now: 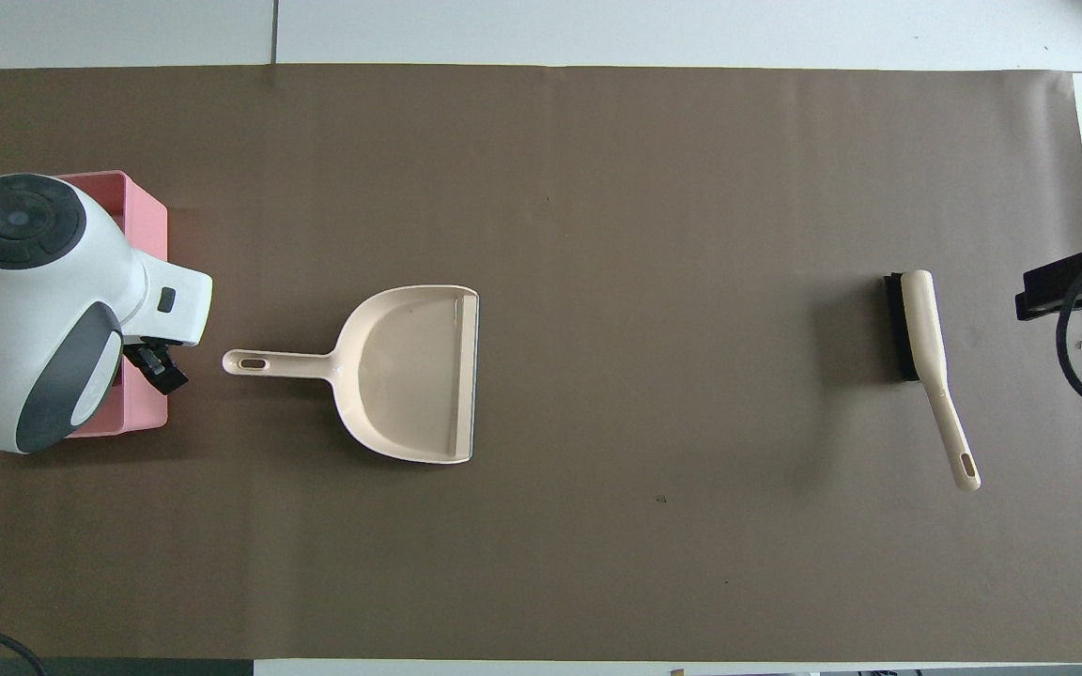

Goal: Clean e-waste and dump in bin

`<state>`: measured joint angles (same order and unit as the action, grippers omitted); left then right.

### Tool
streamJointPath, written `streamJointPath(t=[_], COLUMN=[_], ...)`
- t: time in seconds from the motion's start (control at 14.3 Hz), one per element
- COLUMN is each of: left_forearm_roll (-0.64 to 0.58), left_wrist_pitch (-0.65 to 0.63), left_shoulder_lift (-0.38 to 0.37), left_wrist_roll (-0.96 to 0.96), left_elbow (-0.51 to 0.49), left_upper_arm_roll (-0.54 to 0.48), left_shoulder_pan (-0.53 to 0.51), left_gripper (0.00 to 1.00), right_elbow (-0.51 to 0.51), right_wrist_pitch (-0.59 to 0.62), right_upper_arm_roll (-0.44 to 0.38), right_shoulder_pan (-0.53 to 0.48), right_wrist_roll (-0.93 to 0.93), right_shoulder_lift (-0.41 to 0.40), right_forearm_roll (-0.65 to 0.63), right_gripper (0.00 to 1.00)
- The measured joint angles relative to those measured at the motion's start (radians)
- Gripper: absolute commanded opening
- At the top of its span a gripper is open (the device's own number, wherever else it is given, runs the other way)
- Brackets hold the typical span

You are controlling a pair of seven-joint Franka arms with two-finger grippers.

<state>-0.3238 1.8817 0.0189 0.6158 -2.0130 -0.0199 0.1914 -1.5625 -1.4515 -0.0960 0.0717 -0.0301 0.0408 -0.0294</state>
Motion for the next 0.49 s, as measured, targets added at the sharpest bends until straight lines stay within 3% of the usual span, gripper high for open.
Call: streamJointPath(t=[0.28, 0.49], left_forearm_roll=[0.1, 0.179], left_wrist_pitch=[-0.03, -0.108], left_shoulder_lift=[0.003, 0.024], left_wrist_roll=[-0.093, -0.275], left_elbow=[0.068, 0.156], left_upper_arm_roll=[-0.001, -0.001], left_shoulder_pan=[-0.074, -0.097], left_gripper=[0.98, 0.98], right_elbow=[-0.007, -0.007], right_wrist_pitch=[-0.001, -0.001], right_upper_arm_roll=[0.0, 0.0], right_shoulder_pan=[0.0, 0.003], right_wrist_roll=[0.0, 0.0], right_shoulder_lift=[0.0, 0.001], right_forearm_roll=[0.0, 0.001], right_gripper=[1.0, 1.0])
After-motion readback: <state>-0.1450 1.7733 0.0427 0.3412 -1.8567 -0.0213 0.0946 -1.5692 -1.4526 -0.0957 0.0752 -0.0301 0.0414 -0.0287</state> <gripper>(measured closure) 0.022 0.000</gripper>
